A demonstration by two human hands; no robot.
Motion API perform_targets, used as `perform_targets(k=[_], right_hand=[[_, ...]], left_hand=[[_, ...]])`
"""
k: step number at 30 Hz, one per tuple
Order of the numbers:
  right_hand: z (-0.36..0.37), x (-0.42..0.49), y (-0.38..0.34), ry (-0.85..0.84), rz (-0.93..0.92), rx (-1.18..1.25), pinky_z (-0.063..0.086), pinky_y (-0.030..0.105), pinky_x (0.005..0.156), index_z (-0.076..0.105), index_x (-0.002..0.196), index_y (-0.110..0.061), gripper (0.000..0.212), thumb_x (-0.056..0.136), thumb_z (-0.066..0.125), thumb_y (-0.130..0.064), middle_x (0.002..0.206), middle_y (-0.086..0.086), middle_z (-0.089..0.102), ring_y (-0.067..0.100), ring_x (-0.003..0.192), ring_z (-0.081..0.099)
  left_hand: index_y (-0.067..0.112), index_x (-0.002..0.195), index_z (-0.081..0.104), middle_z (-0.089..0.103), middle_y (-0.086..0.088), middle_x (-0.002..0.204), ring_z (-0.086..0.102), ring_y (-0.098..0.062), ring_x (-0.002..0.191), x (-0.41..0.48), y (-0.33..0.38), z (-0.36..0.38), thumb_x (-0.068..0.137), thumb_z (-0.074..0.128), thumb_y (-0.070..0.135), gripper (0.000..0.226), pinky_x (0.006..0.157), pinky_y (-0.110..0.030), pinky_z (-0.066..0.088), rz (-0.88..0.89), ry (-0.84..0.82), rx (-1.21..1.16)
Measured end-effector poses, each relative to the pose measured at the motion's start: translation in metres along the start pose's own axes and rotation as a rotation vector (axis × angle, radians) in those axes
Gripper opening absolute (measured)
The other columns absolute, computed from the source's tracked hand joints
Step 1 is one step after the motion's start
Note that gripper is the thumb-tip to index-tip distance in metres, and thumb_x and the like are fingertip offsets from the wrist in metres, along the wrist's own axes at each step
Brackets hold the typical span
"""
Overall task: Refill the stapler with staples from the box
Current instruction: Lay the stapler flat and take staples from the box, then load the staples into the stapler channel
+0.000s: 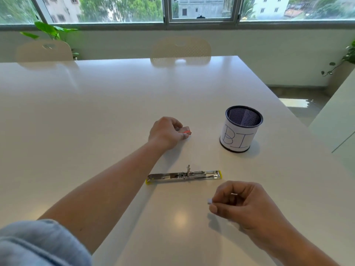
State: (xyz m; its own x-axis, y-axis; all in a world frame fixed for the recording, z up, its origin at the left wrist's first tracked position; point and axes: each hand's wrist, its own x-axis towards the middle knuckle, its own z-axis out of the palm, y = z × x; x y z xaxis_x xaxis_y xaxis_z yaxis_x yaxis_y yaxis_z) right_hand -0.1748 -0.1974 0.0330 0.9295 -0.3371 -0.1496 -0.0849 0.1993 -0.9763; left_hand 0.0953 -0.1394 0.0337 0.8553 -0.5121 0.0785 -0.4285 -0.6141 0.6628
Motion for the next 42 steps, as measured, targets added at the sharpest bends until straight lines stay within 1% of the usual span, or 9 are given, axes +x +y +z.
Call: perform_targets(k=[7, 9, 12, 15, 20, 26, 32, 39, 42], right_hand=[[-0.006, 0.005, 0.004, -0.035, -0.050, -0.051, 0.050, 0.014, 0.059, 0.078, 0.072, -0.007, 0.010, 0.065, 0.080, -0.001, 0.073, 0.002, 0.073, 0.006, 0.062, 0.067], [-0.005, 0.005, 0.005, -0.033, -0.062, -0.030, 0.050, 0.014, 0.057, 0.078, 0.071, -0.006, 0.013, 0.067, 0.078, 0.006, 0.073, 0.004, 0.074, 0.007, 0.062, 0.067], [-0.001, 0.004, 0.004, 0.018, -0.118, -0.038, 0.048, 0.015, 0.056, 0.077, 0.071, -0.008, 0.015, 0.067, 0.076, 0.006, 0.072, 0.005, 0.073, 0.009, 0.062, 0.064], [0.000, 0.004, 0.000, 0.043, -0.181, -0.075, 0.046, 0.014, 0.054, 0.077, 0.071, -0.010, 0.024, 0.071, 0.075, 0.014, 0.071, 0.001, 0.072, 0.005, 0.059, 0.060], [0.000, 0.010, -0.006, 0.109, -0.217, -0.180, 0.049, 0.020, 0.056, 0.078, 0.072, -0.014, 0.026, 0.074, 0.076, 0.011, 0.069, 0.004, 0.074, 0.012, 0.061, 0.062], [-0.008, 0.022, -0.020, 0.186, -0.336, -0.513, 0.054, 0.033, 0.060, 0.076, 0.076, -0.027, 0.021, 0.071, 0.084, -0.008, 0.082, 0.002, 0.077, 0.023, 0.063, 0.066], [-0.008, 0.018, -0.010, -0.021, -0.331, -0.531, 0.046, 0.022, 0.067, 0.075, 0.076, -0.028, 0.018, 0.069, 0.084, -0.014, 0.084, -0.007, 0.079, 0.025, 0.080, 0.068], [-0.004, 0.015, -0.003, -0.090, -0.351, -0.652, 0.049, 0.043, 0.073, 0.078, 0.083, -0.032, 0.021, 0.064, 0.082, -0.039, 0.084, 0.002, 0.075, 0.029, 0.081, 0.064], [-0.005, 0.014, 0.002, -0.108, -0.334, -0.644, 0.046, 0.040, 0.065, 0.077, 0.082, -0.032, 0.020, 0.064, 0.083, -0.034, 0.084, 0.004, 0.074, 0.033, 0.073, 0.058]], left_hand=[[0.022, 0.125, 0.065, 0.070, 0.000, 0.117, 0.059, -0.023, 0.115, 0.008, 0.002, 0.003, 0.067, 0.084, 0.038, 0.064, 0.100, -0.039, 0.046, 0.014, -0.057, 0.052], [0.021, 0.125, 0.064, 0.069, 0.000, 0.120, 0.059, -0.023, 0.115, -0.001, 0.002, -0.009, 0.076, 0.078, 0.027, 0.052, 0.101, -0.038, 0.046, 0.064, -0.032, 0.078], [0.023, 0.108, 0.071, 0.072, 0.010, 0.104, 0.063, -0.005, 0.092, -0.031, -0.003, -0.031, 0.079, 0.063, 0.008, 0.034, 0.088, -0.025, 0.048, 0.176, -0.007, 0.029], [0.027, 0.094, 0.073, 0.065, 0.031, 0.076, 0.054, 0.017, 0.061, -0.075, -0.011, -0.046, 0.077, 0.066, 0.016, 0.021, 0.060, -0.004, 0.037, 0.314, -0.096, -0.066], [0.031, 0.094, 0.074, 0.069, 0.017, 0.089, 0.059, -0.007, 0.087, -0.124, -0.027, -0.039, 0.075, 0.057, 0.073, 0.049, 0.076, -0.026, 0.046, 0.438, -0.124, 0.033], [0.029, 0.092, 0.077, 0.066, 0.013, 0.085, 0.056, -0.009, 0.083, -0.143, -0.031, -0.030, 0.076, 0.076, 0.043, 0.021, 0.074, -0.035, 0.051, 0.462, -0.068, 0.055], [0.030, 0.090, 0.078, 0.067, 0.016, 0.083, 0.055, -0.007, 0.084, -0.178, -0.039, -0.037, 0.075, 0.079, 0.041, 0.019, 0.074, -0.028, 0.048, 0.503, -0.127, -0.029], [0.026, 0.089, 0.079, 0.069, 0.011, 0.082, 0.057, -0.011, 0.084, -0.196, -0.034, -0.041, 0.074, 0.082, 0.031, 0.016, 0.074, -0.024, 0.046, 0.524, -0.179, -0.068], [0.025, 0.089, 0.079, 0.069, 0.010, 0.082, 0.058, -0.014, 0.084, -0.196, -0.035, -0.039, 0.074, 0.082, 0.030, 0.016, 0.074, -0.030, 0.049, 0.522, -0.172, -0.087]])
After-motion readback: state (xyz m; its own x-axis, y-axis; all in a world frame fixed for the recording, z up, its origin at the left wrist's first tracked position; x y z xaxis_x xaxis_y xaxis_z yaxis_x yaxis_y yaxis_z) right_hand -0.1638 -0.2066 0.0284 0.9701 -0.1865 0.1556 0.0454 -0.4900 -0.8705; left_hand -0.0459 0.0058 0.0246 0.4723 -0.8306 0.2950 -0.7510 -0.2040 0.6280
